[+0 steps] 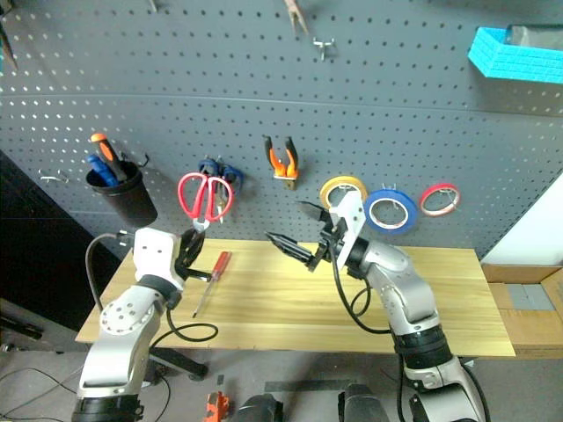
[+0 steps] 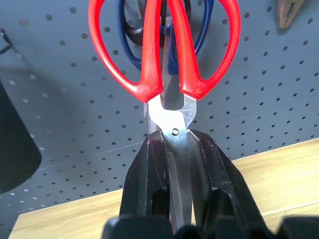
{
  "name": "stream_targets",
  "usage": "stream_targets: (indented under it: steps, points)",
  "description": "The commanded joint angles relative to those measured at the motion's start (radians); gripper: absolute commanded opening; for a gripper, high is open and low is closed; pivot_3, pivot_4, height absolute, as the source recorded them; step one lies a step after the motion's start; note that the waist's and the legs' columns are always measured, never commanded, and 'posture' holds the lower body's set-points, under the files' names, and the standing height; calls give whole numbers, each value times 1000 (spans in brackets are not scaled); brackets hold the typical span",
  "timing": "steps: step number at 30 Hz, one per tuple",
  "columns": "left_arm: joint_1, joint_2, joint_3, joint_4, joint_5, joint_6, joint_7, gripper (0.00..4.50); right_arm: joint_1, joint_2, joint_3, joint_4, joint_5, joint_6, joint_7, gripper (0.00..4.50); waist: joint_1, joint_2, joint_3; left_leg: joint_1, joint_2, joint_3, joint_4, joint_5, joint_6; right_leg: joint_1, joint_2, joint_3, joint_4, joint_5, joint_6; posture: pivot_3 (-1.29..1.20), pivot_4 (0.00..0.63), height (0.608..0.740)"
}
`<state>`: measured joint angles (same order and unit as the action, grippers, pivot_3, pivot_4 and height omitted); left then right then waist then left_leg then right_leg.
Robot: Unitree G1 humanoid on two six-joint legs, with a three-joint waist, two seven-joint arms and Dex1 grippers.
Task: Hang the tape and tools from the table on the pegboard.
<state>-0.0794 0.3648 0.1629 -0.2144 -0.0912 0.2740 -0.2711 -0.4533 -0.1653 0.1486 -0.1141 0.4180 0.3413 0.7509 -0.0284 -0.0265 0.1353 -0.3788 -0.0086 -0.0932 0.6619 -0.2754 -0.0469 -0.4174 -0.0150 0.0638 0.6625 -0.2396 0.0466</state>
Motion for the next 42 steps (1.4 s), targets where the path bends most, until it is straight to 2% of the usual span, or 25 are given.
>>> stream_targets:
  steps: [1, 8, 12, 16, 19, 24, 30, 36, 42]
  points:
    - [-18, 7, -4, -1, 0, -12, -8, 592, -1, 1, 1, -52, 8, -2, -9, 4500, 0, 0, -3, 0, 0, 0, 0, 0, 0, 0, 0, 0, 0, 0, 0, 13, 60, 740]
    - [-16, 4, 3, 7, 4, -11, 1, 3037, 3, -4, 4, -52, 9, -1, -17, 4500, -1, 1, -6, 4, 0, 0, 0, 0, 0, 4, 0, 0, 0, 0, 0, 17, 69, 740]
    - [23, -25, -3, 20, 9, -4, 26, 4460, 18, -6, 18, -47, 6, -3, -7, 4500, -2, 1, -6, 13, 0, 1, -2, 0, 0, 12, 1, 1, -1, -1, -1, 21, 82, 740]
    - [90, -94, 25, 109, -7, 15, 80, 4460, 37, 3, 65, 1, -36, -42, 5, 4500, -3, 1, -6, 15, 0, 3, -2, 0, 1, 13, 2, 2, -1, -2, -1, 24, 106, 740]
    - [103, -105, 45, 173, -10, 15, 100, 4460, 36, -5, 149, 51, -134, -99, 11, 4500, -4, 3, 0, 15, 1, 4, -1, -1, 1, 13, 4, 3, -1, -3, 0, 27, 141, 740]
    - [-3, -66, 79, 342, -10, -22, 107, 4460, 5, 49, 223, 130, -227, -183, -9, 4500, -1, 4, 23, 16, 3, 2, 0, 0, 1, 13, 7, 2, 1, -5, 1, 42, 188, 740]
    - [-234, -23, 67, 720, -12, -96, 34, 4460, -38, 137, 270, 169, -280, -206, -35, 4500, 0, 4, 47, 15, 3, 0, 0, 0, 1, 13, 7, 1, 1, -5, 1, 45, 225, 740]
    - [-381, -12, 42, 980, -9, -147, -62, 4460, -36, 145, 265, 128, -267, -151, -32, 4500, -2, 3, 73, 13, 2, -4, -2, -1, 0, 11, 6, -1, 0, -3, -5, 36, 258, 740]
    - [-475, 21, 30, 1161, 21, -177, -42, 4460, -31, 147, 261, 83, -263, -100, -41, 4500, -7, 1, 106, 10, 2, -8, -2, -1, 0, 8, 6, -2, 0, -3, -5, 22, 291, 740]
